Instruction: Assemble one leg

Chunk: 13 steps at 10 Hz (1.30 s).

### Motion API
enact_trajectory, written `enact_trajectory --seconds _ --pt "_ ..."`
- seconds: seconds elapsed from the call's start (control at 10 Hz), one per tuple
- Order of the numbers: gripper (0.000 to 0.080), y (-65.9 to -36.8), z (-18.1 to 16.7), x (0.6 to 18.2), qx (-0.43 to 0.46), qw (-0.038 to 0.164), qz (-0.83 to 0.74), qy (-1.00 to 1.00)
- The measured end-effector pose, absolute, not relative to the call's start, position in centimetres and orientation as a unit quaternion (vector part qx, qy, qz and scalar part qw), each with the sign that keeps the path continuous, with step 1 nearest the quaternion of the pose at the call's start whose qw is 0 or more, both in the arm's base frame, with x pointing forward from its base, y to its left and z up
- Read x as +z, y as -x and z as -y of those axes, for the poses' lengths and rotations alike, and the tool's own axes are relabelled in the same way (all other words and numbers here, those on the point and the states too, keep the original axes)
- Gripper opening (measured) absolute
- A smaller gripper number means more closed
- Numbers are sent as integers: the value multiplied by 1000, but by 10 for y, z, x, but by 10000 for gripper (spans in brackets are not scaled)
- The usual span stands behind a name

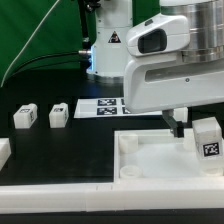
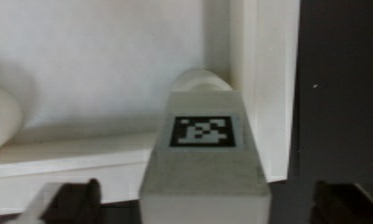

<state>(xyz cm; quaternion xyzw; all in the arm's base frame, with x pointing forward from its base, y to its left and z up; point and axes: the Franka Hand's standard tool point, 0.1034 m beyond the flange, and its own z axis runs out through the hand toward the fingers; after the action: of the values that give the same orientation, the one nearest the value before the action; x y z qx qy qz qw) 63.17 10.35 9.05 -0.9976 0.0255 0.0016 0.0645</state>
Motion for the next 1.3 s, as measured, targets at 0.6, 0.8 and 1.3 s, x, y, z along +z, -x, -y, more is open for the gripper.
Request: enact_trajectory --seconds 0.6,0.8,1.3 --pt "294 -632 -104 91 2 65 -44 997" --pt "294 -631 -104 90 5 66 -132 989" --pt "294 -630 -104 90 22 59 -395 917"
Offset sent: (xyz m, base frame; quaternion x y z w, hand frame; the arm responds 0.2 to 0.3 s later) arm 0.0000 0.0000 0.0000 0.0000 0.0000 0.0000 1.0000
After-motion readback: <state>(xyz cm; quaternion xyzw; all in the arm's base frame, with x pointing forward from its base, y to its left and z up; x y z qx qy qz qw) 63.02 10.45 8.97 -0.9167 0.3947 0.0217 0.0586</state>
